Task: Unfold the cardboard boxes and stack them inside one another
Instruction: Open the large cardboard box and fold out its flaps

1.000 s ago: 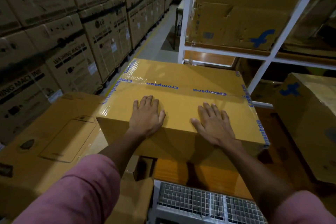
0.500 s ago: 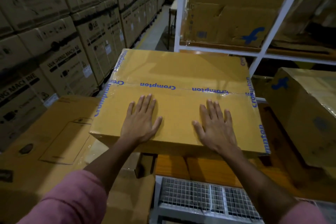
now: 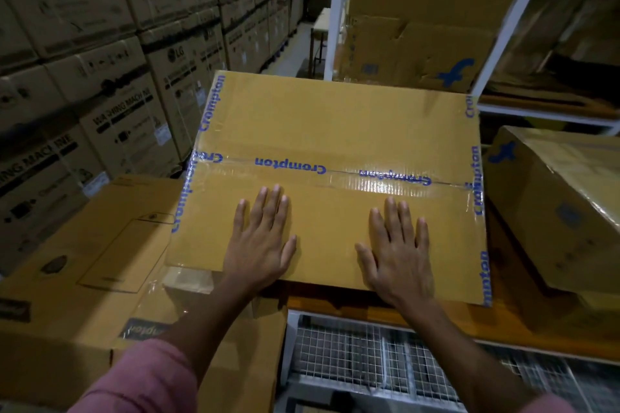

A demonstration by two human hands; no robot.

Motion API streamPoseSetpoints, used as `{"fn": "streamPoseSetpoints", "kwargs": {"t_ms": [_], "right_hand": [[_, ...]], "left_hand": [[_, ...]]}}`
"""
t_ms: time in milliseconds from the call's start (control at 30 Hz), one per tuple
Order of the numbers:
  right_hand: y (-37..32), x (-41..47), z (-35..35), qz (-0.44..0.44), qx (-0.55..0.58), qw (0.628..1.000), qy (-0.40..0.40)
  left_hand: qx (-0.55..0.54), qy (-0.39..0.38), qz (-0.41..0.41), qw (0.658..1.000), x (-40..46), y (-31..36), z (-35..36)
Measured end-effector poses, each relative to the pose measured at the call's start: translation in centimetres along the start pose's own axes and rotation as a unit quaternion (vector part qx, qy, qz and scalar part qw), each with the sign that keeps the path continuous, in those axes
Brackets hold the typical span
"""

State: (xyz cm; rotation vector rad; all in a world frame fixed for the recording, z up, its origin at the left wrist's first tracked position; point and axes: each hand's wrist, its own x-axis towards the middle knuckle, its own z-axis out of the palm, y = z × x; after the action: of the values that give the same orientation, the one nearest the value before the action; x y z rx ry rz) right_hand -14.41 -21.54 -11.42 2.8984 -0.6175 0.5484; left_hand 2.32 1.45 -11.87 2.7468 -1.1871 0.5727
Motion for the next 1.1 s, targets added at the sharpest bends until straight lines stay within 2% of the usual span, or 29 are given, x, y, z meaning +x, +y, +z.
{"fn": "streamPoseSetpoints", "kwargs": {"t_ms": [333,633,900,1100], "right_hand": [[1.5,4.8,1.8,-0.038,0.018,0.998,0.036],[2.0,7.4,2.0,-0.03,0.019,0.999,-0.016],[0.9,1.5,1.9,-0.031,0.008,0.997,0.064],[0.2,-1.4,3.1,-0.032,-0.01,0.993,0.11]], "left_hand": [[-0.003,0.027,0.011,1.0,4.3,-0.5,1.7],[-0.006,-0.021,-0.009,1.0,6.8,-1.1,2.1],[-0.008,0.057,0.003,0.998,1.2,0.2,1.9],[0.008,0.082,0.015,0.996,-1.7,0.7,2.6]]}}
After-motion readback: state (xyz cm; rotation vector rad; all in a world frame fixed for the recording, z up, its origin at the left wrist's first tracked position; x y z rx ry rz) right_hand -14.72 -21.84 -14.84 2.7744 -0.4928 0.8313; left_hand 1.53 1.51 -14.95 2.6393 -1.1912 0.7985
